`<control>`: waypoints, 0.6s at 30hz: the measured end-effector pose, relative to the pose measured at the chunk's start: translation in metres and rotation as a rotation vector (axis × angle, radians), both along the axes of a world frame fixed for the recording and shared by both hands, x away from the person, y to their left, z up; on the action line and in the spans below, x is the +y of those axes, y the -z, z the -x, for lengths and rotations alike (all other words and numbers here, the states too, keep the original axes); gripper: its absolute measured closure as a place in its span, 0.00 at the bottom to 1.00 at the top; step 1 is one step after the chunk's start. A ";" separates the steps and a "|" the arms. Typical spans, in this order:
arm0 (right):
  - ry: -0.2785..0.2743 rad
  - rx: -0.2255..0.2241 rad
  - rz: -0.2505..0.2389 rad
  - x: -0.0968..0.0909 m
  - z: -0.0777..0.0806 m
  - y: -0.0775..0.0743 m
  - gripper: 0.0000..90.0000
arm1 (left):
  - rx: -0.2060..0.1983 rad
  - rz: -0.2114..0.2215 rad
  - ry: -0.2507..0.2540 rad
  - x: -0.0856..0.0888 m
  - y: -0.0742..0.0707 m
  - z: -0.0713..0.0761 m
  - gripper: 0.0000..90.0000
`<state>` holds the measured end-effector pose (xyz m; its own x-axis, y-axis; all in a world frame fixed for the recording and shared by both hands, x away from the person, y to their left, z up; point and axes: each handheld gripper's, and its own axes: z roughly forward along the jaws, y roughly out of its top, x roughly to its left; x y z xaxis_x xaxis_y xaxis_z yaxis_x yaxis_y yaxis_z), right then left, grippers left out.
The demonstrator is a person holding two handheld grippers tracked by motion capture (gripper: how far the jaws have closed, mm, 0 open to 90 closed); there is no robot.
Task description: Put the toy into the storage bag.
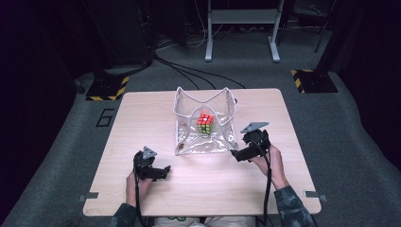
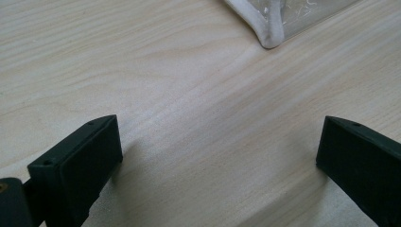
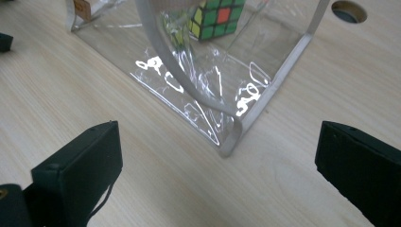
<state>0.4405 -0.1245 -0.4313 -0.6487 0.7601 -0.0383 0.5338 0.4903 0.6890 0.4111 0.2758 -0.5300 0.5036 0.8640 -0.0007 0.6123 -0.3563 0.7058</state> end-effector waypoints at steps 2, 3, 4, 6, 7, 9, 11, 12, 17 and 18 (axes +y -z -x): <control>0.007 0.010 0.002 -0.002 0.002 0.007 0.01 | 0.000 0.000 0.000 0.000 0.000 0.000 0.01; 0.010 0.016 -0.001 -0.002 0.003 0.009 0.01 | 0.000 0.000 0.000 0.000 0.000 0.000 0.01; 0.014 0.019 0.000 -0.004 0.004 0.013 0.01 | 0.000 0.000 0.000 0.000 0.000 0.000 0.01; 0.019 0.027 -0.001 -0.007 0.006 0.019 0.01 | 0.000 0.000 0.000 0.000 0.000 0.000 0.01; 0.021 0.033 -0.004 -0.008 0.006 0.022 0.01 | 0.000 0.000 0.000 0.000 0.000 0.000 0.01; 0.030 0.040 -0.005 -0.009 0.008 0.025 0.01 | 0.000 0.000 0.000 0.000 0.000 0.000 0.01; 0.045 0.057 -0.008 -0.014 0.010 0.036 0.01 | 0.000 0.000 0.000 0.000 0.000 0.000 0.01; 0.045 0.060 -0.010 -0.015 0.011 0.039 0.01 | 0.000 0.000 0.000 0.000 0.000 0.000 0.01; 0.060 0.084 -0.012 -0.020 0.015 0.058 0.01 | 0.000 0.000 0.000 0.000 0.000 0.000 0.01; 0.060 0.091 -0.004 -0.022 0.015 0.061 0.01 | 0.000 0.000 0.000 0.000 0.000 0.000 0.01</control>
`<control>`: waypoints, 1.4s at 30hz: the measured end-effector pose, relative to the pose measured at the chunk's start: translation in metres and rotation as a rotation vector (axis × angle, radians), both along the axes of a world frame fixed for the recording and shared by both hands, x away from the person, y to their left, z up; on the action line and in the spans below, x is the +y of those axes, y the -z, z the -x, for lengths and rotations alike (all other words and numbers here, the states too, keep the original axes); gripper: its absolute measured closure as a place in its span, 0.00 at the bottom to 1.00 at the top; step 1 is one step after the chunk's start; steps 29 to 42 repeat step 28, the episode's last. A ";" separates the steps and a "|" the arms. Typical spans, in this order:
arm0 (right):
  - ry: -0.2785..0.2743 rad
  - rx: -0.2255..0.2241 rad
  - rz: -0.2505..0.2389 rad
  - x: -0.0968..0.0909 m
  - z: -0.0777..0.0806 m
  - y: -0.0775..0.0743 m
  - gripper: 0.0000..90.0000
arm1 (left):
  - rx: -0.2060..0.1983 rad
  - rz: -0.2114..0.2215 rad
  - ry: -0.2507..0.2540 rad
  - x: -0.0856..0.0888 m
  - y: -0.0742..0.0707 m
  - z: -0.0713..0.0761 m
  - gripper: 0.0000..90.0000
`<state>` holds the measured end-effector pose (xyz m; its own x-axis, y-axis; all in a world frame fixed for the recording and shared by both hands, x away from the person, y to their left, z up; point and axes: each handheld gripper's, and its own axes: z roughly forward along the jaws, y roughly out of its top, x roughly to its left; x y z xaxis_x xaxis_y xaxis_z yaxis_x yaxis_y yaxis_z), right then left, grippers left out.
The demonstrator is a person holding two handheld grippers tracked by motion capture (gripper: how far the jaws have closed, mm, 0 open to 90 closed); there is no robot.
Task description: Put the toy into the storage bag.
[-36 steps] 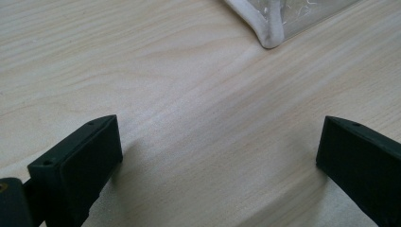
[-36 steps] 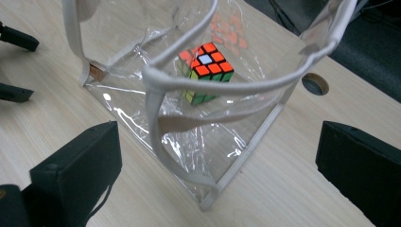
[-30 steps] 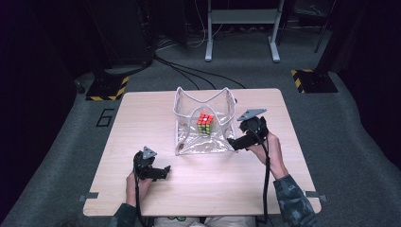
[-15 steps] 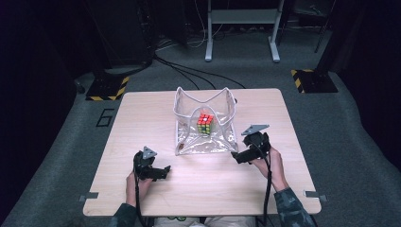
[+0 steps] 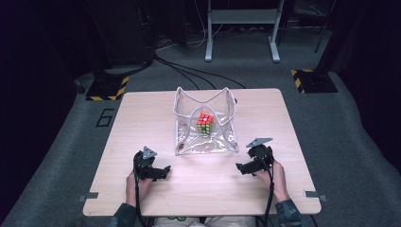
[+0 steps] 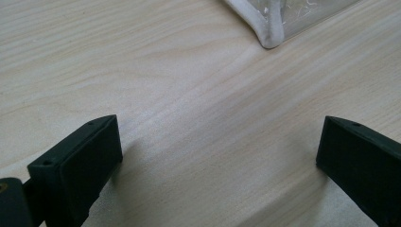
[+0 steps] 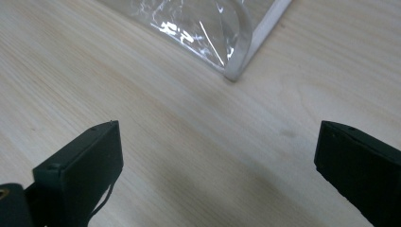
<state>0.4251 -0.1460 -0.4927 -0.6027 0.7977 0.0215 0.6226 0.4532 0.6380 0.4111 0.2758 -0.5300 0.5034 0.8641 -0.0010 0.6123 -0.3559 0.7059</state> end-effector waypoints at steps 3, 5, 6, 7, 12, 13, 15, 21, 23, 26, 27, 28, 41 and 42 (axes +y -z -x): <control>0.019 0.011 0.002 -0.003 0.002 0.006 0.01 | 0.000 0.000 0.000 0.000 0.000 0.000 0.01; 0.025 0.010 -0.004 -0.005 0.003 0.010 0.02 | 0.000 0.000 0.000 0.000 0.000 0.000 0.01; 0.031 0.012 -0.004 -0.006 0.004 0.012 0.02 | 0.000 -0.001 0.000 0.000 0.000 0.000 0.01; 0.036 0.016 -0.007 -0.006 0.005 0.014 0.02 | 0.000 0.000 0.000 0.000 0.000 0.000 0.01; 0.049 0.016 -0.005 -0.009 0.008 0.024 0.02 | 0.000 0.000 0.000 0.000 0.000 0.000 0.01; 0.047 0.018 -0.011 -0.009 0.009 0.026 0.02 | 0.000 0.000 0.000 0.000 0.000 0.000 0.01; 0.049 -0.008 -0.006 -0.010 0.012 0.028 0.02 | 0.000 0.000 0.000 0.000 0.000 0.000 0.01; 0.044 -0.075 -0.035 -0.011 0.020 0.035 0.00 | 0.000 0.000 0.000 0.000 0.000 0.000 0.01; 0.036 -0.088 -0.039 -0.013 0.021 0.036 0.00 | 0.000 -0.001 0.001 0.000 0.000 0.000 0.01; 0.040 -0.094 -0.040 -0.013 0.021 0.037 0.00 | 0.000 -0.001 0.001 0.000 0.000 0.000 0.01; 0.040 -0.094 -0.040 -0.013 0.021 0.037 0.00 | 0.000 -0.001 0.001 0.000 0.000 0.000 0.01; 0.045 -0.095 -0.036 -0.013 0.024 0.037 0.00 | -0.001 -0.001 0.000 0.000 0.000 0.000 0.01; 0.045 -0.095 -0.036 -0.013 0.024 0.037 0.00 | -0.001 -0.001 0.000 0.000 0.000 0.000 0.01; 0.045 -0.095 -0.036 -0.013 0.024 0.037 0.00 | -0.001 -0.001 0.000 0.000 0.000 0.000 0.01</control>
